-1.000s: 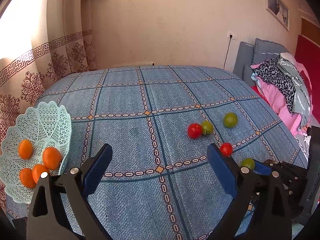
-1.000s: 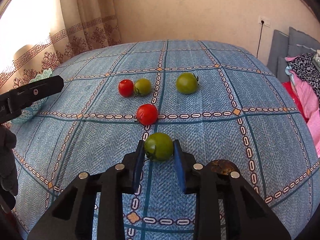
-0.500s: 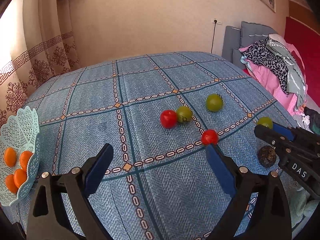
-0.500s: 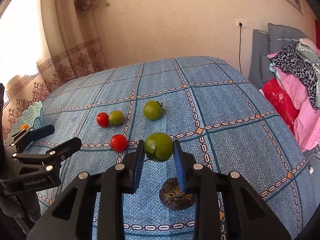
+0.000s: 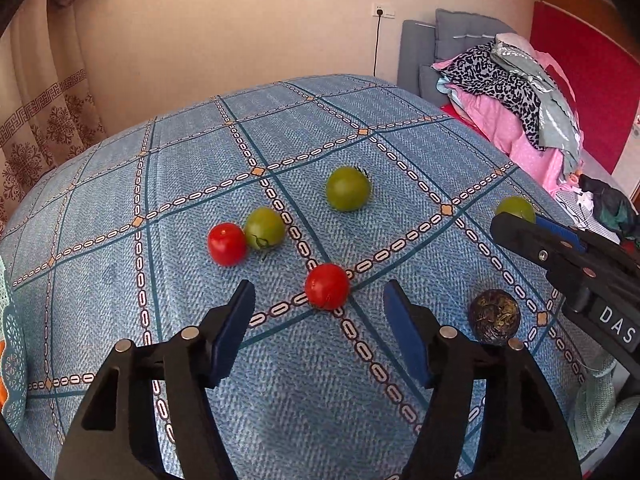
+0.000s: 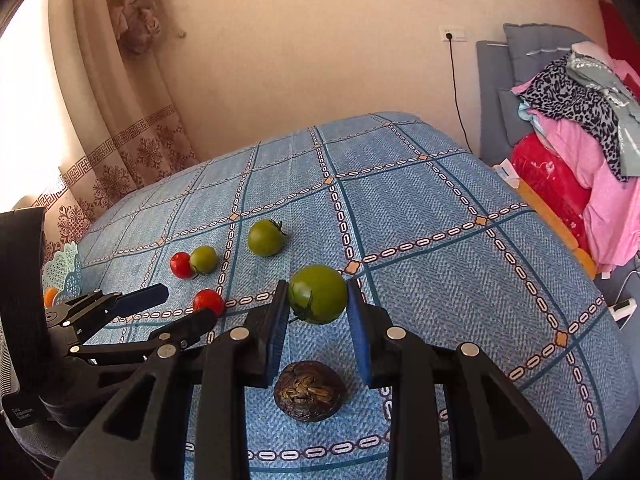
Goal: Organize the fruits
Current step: 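Grasp a red tomato with the left gripper while the right gripper holds the green tomato, then carry the red tomato into the teal basket and open the left gripper while the right gripper carries its tomato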
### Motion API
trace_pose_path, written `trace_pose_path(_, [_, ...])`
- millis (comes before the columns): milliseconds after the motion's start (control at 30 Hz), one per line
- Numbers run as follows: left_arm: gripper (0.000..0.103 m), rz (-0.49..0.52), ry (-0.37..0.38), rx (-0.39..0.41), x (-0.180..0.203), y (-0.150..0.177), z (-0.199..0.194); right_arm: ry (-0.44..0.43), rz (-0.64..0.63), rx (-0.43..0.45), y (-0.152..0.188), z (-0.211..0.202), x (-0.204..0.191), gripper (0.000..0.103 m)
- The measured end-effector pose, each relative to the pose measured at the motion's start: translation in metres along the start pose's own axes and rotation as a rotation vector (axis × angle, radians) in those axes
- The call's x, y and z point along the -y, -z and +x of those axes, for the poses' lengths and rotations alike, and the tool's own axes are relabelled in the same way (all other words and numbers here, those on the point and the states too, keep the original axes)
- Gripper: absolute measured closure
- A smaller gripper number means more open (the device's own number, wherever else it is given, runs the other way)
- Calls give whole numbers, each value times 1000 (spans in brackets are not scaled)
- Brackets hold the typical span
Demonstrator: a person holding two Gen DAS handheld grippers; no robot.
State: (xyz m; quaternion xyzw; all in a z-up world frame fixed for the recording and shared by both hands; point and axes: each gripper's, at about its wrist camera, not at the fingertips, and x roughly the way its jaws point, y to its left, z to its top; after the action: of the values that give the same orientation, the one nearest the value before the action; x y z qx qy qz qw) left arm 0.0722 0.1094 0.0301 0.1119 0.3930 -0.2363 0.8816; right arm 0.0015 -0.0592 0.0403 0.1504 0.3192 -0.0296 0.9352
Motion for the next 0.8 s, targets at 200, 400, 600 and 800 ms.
trace_pose_path(200, [62,-47,43,-55,3,-5,23,-5,14,-6,1,2,3,74])
trace_pose_path(400, [77,-70,50,-50,2,-3,34,-10,3,-16,4,5,-2,74])
trace_pose_path(600, [77,-73,28,-24,-1,4,20,-25,-6,-12,7,4,-4,74])
trace_pose_path(800, [77,-92,-2,46,-8,-1,-9,-45,-17,-2,8,3,-8,74])
